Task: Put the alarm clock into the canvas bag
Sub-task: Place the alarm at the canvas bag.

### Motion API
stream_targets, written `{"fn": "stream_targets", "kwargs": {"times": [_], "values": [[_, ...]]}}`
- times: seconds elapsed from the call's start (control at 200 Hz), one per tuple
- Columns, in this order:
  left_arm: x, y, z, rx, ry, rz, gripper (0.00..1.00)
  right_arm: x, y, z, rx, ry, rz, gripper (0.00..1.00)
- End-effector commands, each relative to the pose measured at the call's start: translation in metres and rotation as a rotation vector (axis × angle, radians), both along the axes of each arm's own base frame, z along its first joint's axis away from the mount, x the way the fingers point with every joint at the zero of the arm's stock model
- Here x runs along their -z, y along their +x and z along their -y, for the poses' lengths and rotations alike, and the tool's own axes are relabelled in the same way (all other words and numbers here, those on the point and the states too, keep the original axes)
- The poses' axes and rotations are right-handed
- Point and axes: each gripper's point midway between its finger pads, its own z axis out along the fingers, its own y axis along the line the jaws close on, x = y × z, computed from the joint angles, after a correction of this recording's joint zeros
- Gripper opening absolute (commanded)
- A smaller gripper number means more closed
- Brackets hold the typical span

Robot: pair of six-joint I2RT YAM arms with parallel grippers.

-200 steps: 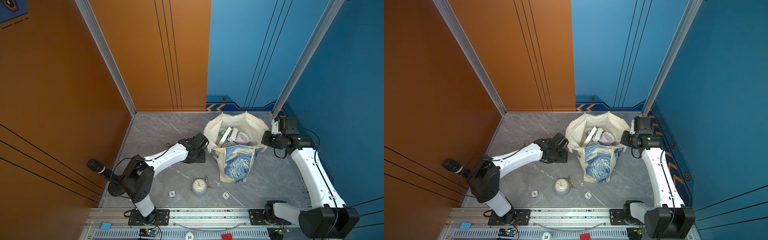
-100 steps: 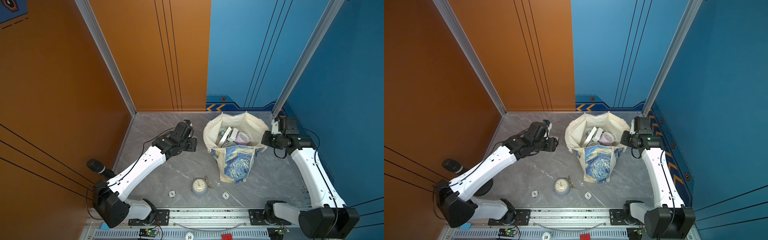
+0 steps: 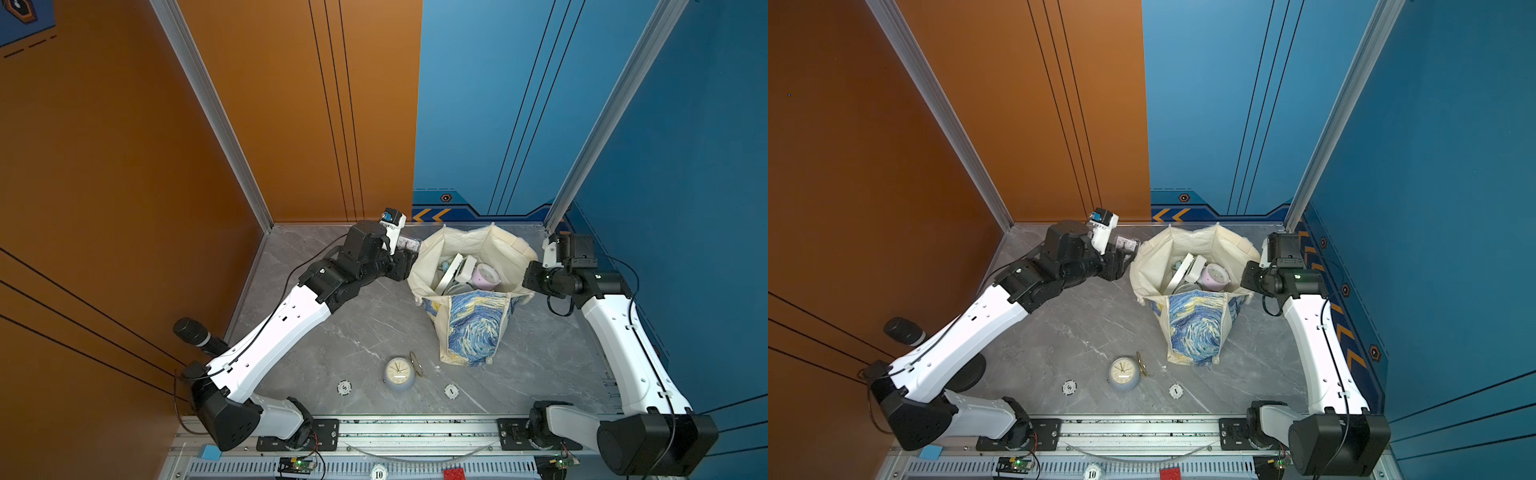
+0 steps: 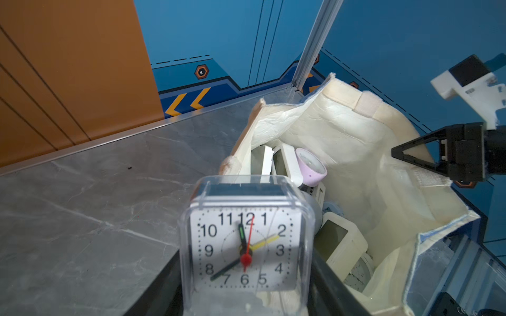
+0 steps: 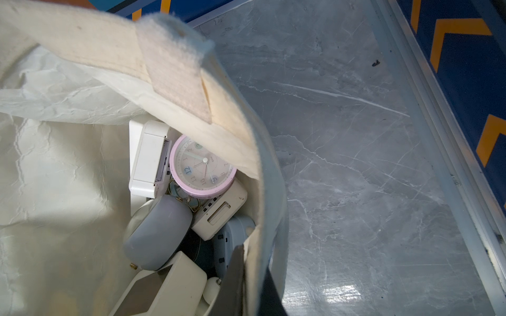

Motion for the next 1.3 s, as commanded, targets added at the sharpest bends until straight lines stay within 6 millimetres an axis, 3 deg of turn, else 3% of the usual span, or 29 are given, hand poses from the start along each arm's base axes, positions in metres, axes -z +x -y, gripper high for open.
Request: {"fn": "stream_targets", "kwargs": {"times": [0.0,0.215,0.4,0.591,0.826,1.076,1.291], "values": [[-0.020,0.007,0.038,0.120,-0.067,0.070,0.45,-0.007,0.003,-0.001,-0.019,-0.009,0.017,0.10],[0.004,0.028,0.085,0.170,-0.043,0.005,0.45,-0.005,0.001,-0.001,-0.018,-0.012,0.013,0.10],[0.052,0.051,0.113,0.154,-0.008,-0.103,0.45,-0.005,0.001,-0.001,-0.018,-0.012,0.014,0.10],[0.097,0.060,0.136,0.159,0.036,-0.213,0.46,-0.003,0.001,-0.001,-0.020,-0.012,0.011,0.10],[0.142,0.062,0.147,0.154,0.086,-0.332,0.51,-0.002,0.001,-0.001,-0.021,-0.012,0.005,0.10],[0.139,0.058,0.146,0.153,0.084,-0.342,0.71,-0.001,0.000,-0.001,-0.020,-0.013,0.004,0.10],[0.101,0.052,0.138,0.151,0.052,-0.287,0.76,-0.002,0.000,-0.001,-0.021,-0.013,0.007,0.10]]}}
